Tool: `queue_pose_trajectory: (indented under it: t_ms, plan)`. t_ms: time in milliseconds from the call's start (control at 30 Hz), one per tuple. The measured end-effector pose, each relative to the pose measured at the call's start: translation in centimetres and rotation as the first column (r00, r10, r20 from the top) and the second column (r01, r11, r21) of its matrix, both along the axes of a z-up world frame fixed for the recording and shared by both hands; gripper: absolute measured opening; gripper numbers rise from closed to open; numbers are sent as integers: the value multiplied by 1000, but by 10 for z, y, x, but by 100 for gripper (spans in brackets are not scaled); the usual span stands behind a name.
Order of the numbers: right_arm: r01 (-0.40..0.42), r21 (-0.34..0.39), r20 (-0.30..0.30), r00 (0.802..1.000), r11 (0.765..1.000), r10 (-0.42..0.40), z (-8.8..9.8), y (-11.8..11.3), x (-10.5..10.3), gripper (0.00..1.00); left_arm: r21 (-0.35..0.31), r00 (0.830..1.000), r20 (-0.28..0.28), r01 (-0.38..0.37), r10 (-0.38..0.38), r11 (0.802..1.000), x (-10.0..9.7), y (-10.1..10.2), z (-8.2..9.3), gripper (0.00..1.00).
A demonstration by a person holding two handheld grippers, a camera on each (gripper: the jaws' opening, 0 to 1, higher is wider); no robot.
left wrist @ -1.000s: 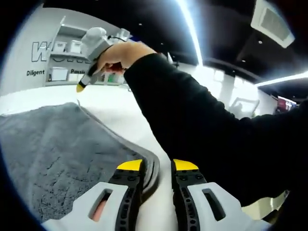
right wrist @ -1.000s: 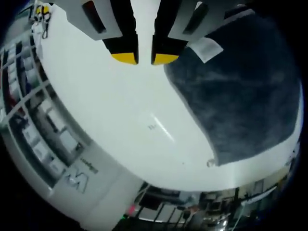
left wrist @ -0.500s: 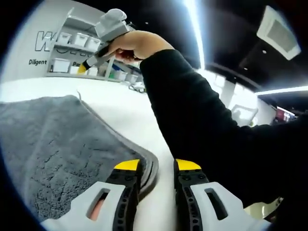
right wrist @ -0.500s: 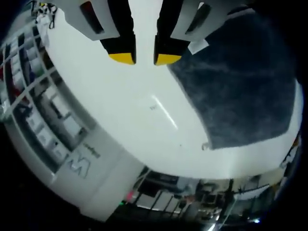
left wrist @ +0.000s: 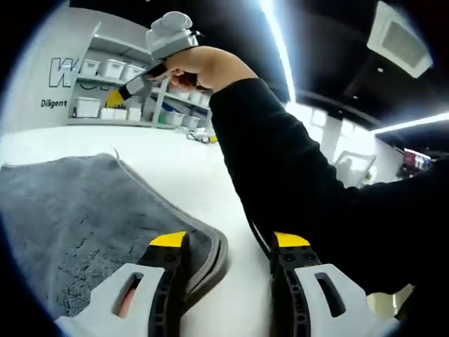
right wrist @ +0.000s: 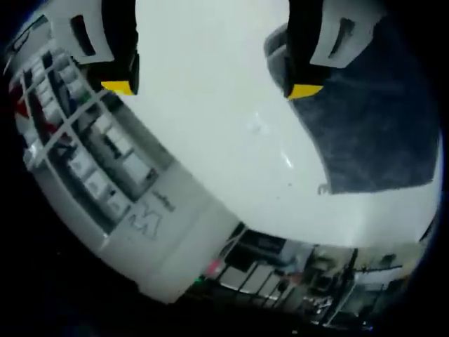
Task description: Open the folded towel by lifting each exposed corner and separating the folded layers until the towel lies flat within the target outline without major curled edges
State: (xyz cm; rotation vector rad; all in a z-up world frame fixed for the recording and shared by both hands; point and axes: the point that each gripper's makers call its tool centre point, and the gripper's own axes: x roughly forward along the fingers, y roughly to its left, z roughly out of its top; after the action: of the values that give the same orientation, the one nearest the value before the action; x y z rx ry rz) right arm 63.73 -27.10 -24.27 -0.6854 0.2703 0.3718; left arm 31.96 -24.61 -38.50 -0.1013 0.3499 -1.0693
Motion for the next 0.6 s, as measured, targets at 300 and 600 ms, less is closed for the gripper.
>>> queue_pose_trajectory:
  t_ms: [300, 600]
  plan:
    - [52, 101, 122, 990, 994, -64, 40, -3, -15, 100, 45, 987, 144, -79, 72, 996, 13, 13, 13, 75]
    - [59, 80, 187, 980, 995, -73, 67, 2, -30, 100, 13, 965, 161, -214, 209, 977, 47, 44, 33, 100]
